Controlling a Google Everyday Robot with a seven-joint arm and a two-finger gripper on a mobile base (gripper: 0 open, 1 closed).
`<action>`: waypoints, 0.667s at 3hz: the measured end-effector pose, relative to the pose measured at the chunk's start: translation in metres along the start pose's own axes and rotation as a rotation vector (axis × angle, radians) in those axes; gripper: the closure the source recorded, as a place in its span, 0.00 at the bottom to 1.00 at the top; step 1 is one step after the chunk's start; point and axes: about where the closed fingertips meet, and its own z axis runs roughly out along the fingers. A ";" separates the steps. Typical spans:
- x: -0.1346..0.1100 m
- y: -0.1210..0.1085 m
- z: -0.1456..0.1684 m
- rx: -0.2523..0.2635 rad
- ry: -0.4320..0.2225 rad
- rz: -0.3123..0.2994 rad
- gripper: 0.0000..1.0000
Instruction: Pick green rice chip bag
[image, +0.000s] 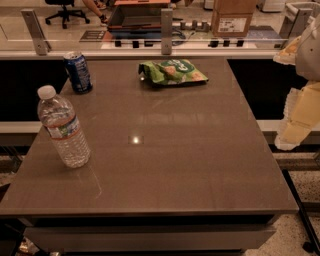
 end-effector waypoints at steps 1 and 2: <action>0.000 0.000 0.000 0.000 0.000 0.000 0.00; -0.008 -0.021 0.003 0.016 -0.037 -0.020 0.00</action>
Offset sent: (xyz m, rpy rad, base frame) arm 0.0583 0.0058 0.0068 0.0630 -0.0554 0.0689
